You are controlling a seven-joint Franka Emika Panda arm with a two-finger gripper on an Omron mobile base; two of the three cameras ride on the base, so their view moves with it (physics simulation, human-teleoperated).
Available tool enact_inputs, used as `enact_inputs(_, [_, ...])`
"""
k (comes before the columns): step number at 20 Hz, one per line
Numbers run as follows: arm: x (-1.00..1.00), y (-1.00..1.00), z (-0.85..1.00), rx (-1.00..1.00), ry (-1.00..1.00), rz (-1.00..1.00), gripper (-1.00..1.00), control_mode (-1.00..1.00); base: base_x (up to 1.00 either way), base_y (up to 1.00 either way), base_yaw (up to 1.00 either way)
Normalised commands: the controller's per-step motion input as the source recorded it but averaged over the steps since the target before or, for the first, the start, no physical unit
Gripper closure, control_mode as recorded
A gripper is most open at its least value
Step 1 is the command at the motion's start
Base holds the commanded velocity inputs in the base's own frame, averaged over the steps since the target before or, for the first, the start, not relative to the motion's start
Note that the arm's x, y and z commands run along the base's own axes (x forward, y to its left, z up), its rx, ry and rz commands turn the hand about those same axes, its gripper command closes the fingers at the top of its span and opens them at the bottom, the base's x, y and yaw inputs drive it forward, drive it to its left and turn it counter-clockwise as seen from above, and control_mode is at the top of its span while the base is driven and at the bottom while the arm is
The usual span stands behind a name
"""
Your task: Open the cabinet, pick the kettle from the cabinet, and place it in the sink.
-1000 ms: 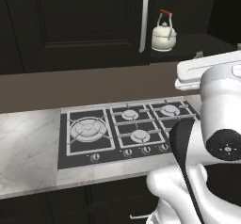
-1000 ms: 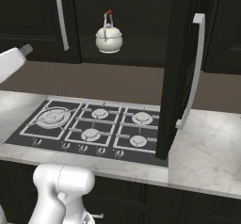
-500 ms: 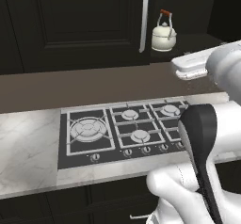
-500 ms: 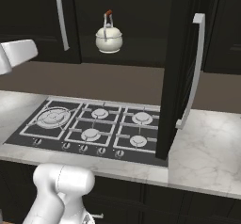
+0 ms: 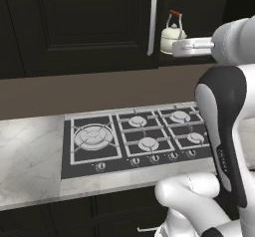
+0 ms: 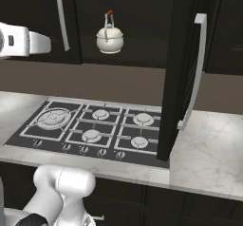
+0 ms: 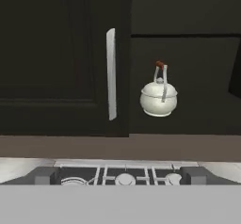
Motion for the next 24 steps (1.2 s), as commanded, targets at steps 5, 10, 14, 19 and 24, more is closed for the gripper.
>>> enact_inputs(5, [0.31, 0.17, -0.15, 0.21, 0.1, 0.1, -1.0, -1.0, 0.0, 0.0, 0.0])
enact_inputs(10, [0.36, 0.07, -0.13, 0.14, 0.0, 0.08, -1.0, -1.0, 0.0, 0.0, 0.0])
enact_inputs(14, [0.43, 0.07, -0.04, 0.09, 0.0, 0.01, -1.0, -1.0, 0.0, 0.0, 0.0])
enact_inputs(19, [0.45, 0.08, 0.0, 0.02, 0.05, 0.0, -1.0, -1.0, 0.0, 0.0, 0.0])
enact_inputs(24, [0.45, 0.09, 0.0, 0.0, 0.07, 0.0, -1.0, -1.0, 0.0, 0.0, 0.0])
